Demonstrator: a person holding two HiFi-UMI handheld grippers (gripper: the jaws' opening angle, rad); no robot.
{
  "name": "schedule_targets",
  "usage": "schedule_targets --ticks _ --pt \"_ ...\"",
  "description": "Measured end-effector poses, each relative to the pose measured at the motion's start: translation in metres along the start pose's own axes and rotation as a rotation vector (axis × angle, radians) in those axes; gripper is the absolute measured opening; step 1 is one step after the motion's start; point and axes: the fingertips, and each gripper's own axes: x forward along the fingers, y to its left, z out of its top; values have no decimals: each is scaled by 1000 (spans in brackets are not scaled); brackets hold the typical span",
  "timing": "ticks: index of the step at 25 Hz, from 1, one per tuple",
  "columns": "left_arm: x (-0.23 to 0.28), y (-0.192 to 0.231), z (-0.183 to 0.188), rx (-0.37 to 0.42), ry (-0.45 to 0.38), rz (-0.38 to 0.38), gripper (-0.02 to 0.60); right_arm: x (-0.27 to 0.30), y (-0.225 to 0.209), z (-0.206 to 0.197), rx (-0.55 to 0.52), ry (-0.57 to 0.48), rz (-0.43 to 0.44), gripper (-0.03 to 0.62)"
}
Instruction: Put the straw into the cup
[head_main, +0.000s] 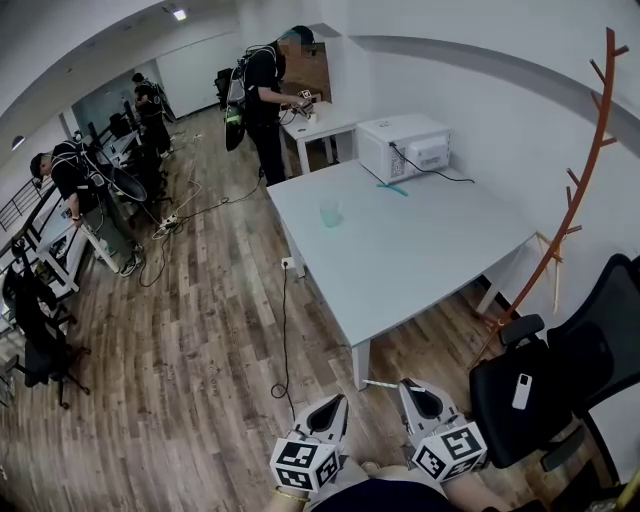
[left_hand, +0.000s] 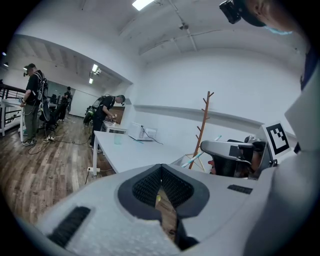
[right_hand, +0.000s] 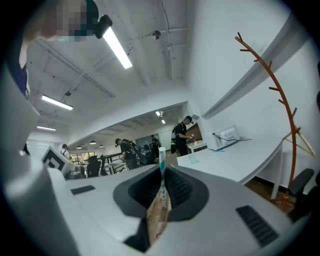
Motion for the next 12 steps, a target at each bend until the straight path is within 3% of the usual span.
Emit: schedule_targets --ticks 12 --pt "-3 -7 -9 -29 -3 39 18 -4 -1 -3 7 20 38 41"
